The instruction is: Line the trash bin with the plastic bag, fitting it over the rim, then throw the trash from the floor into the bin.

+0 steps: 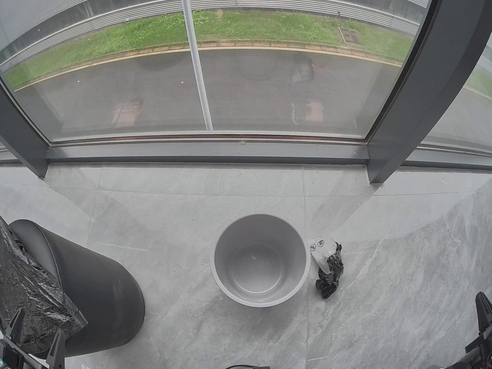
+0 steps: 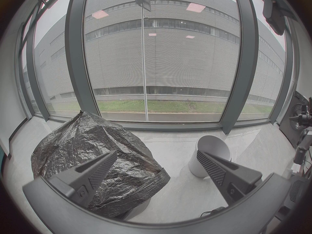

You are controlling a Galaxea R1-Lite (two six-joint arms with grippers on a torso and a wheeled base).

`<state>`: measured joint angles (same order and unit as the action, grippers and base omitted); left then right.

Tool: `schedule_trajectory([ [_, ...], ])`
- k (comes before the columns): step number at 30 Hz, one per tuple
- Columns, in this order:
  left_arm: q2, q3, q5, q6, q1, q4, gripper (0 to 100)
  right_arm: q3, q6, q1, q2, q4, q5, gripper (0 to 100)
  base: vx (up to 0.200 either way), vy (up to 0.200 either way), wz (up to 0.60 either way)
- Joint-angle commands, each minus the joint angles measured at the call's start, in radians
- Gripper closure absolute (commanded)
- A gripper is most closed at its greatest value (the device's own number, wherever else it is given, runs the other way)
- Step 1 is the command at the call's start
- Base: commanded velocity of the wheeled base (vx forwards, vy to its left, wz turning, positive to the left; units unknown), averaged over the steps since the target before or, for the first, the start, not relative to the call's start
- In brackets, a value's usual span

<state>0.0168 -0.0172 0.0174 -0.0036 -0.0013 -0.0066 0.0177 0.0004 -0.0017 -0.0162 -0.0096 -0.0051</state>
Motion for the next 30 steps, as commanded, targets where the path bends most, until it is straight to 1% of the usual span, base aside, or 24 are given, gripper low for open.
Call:
schedule_trajectory([
  [1, -0.012, 0.016, 0.004, -0.001, 0.0, 0.005, 0, 0.059, 0.021, 0.003, -0.022, -0.038, 0.001, 100, 0.0, 0.0, 0.0],
  [2, -0.012, 0.016, 0.004, -0.001, 0.0, 0.005, 0, 0.099, 0.035, 0.006, -0.047, -0.053, -0.001, 100, 0.0, 0.0, 0.0],
  [4, -0.014, 0.013, 0.004, -0.009, 0.0, 0.004, 0, 0.229, 0.112, 0.012, -0.179, -0.116, 0.002, 100, 0.0, 0.0, 0.0],
  [6, 0.005, -0.061, 0.009, -0.072, -0.003, 0.0, 0, 0.289, 0.115, 0.012, -0.254, -0.135, 0.01, 100, 0.0, 0.0, 0.0],
  [7, 0.058, -0.214, 0.01, -0.174, -0.014, 0.019, 0, 0.321, 0.101, 0.02, -0.303, -0.133, 0.027, 100, 0.0, 0.0, 0.0],
  [8, 0.112, -0.319, 0.01, -0.228, -0.029, 0.062, 0, 0.335, 0.093, 0.028, -0.338, -0.141, 0.048, 100, 0.0, 0.0, 0.0],
  [9, 0.143, -0.369, 0.012, -0.228, -0.043, 0.108, 0, 0.341, 0.092, 0.034, -0.366, -0.142, 0.071, 100, 0.0, 0.0, 0.0],
  [10, 0.183, -0.431, 0.013, -0.182, -0.074, 0.189, 0, 0.354, 0.093, 0.054, -0.421, -0.155, 0.119, 100, 0.0, 0.0, 0.0],
  [12, 0.19, -0.446, 0.018, -0.091, -0.098, 0.257, 0, 0.361, 0.095, 0.083, -0.485, -0.185, 0.157, 100, 0.0, 0.0, 0.0],
  [14, 0.199, -0.428, 0.016, -0.027, -0.106, 0.283, 0, 0.363, 0.096, 0.123, -0.561, -0.228, 0.16, 100, 0.0, 0.0, 0.0],
  [15, 0.213, -0.412, 0.018, 0.013, -0.108, 0.293, 0, 0.363, 0.099, 0.16, -0.628, -0.276, 0.16, 100, 0.0, 0.0, 0.0],
  [18, 0.269, -0.379, 0.019, 0.099, -0.131, 0.293, 0, 0.358, 0.099, 0.19, -0.752, -0.403, 0.159, 100, 0.0, 0.0, 0.0],
  [19, 0.269, -0.379, 0.019, 0.099, -0.131, 0.293, 0, 0.358, 0.099, 0.19, -0.752, -0.403, 0.159, 100, 0.0, 0.0, 0.0],
  [20, 0.307, -0.36, 0.01, 0.194, -0.143, 0.293, 0, 0.36, 0.099, 0.206, -0.834, -0.48, 0.159, 100, 0.0, 0.0, 0.0],
  [21, 0.322, -0.356, 0.006, 0.251, -0.143, 0.293, 0, 0.36, 0.099, 0.22, -0.867, -0.515, 0.157, 100, 0.0, 0.0, 0.0],
  [22, 0.336, -0.351, -0.001, 0.327, -0.14, 0.295, 0, 0.36, 0.102, 0.235, -0.901, -0.553, 0.157, 100, 0.0, 0.0, 0.0],
  [24, 0.367, -0.345, -0.025, 0.485, -0.135, 0.304, 0, 0.357, 0.144, 0.243, -0.961, -0.619, 0.157, 100, 0.0, 0.0, 0.0],
  [25, 0.384, -0.345, -0.037, 0.547, -0.135, 0.307, 0, 0.355, 0.168, 0.244, -0.981, -0.642, 0.157, 100, 0.0, 0.0, 0.0],
  [26, 0.405, -0.343, -0.047, 0.603, -0.137, 0.312, 0, 0.35, 0.191, 0.25, -1.002, -0.661, 0.157, 100, 0.0, 0.0, 0.0],
  [30, 0.486, -0.337, -0.054, 0.748, -0.135, 0.312, 0, 0.335, 0.21, 0.247, -1.042, -0.69, 0.157, 100, 0.0, 0.0, 0.0],
])
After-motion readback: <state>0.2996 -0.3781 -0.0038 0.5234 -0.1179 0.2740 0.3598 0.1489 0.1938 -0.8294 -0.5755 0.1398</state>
